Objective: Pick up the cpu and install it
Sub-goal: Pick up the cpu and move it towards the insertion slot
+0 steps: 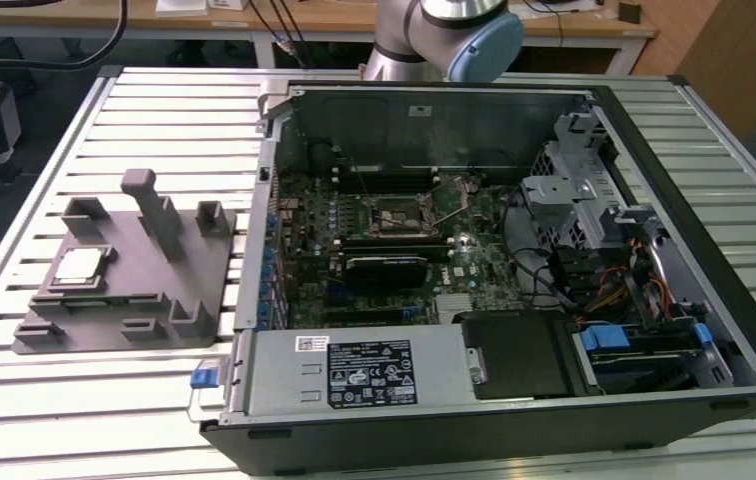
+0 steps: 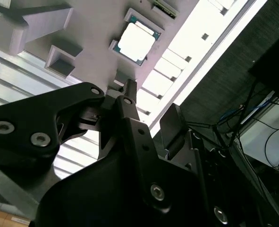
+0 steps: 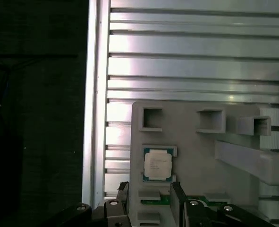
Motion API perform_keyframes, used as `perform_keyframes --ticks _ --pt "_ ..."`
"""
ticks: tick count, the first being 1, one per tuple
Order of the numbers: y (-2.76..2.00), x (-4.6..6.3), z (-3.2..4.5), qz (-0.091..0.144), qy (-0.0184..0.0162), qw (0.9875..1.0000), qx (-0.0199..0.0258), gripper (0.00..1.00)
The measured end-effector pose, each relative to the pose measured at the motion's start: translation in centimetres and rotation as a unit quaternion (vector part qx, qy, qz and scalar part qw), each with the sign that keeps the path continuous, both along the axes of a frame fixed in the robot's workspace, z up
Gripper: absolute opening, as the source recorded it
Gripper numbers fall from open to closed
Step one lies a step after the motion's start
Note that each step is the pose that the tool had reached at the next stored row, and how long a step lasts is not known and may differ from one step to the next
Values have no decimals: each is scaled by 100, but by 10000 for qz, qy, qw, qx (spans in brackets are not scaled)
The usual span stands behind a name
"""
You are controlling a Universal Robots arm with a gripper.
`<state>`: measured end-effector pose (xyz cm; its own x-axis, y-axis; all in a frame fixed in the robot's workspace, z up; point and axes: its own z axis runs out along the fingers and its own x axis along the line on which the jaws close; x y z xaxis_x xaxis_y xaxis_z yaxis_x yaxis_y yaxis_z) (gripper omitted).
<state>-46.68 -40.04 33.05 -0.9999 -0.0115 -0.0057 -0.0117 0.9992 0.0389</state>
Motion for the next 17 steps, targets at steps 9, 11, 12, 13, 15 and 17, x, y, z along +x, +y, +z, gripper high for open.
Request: perform_keyframes --ticks 9,11,12,13,15,17 --pt "0 0 -47 31 0 10000 0 47" --pt "0 0 -57 31 0 10000 0 47" --pt "0 0 -63 31 0 10000 0 47" --pt "0 0 -69 31 0 10000 0 47" --pt "0 0 -79 31 0 10000 0 47" --pt "0 0 -90 31 0 10000 0 47"
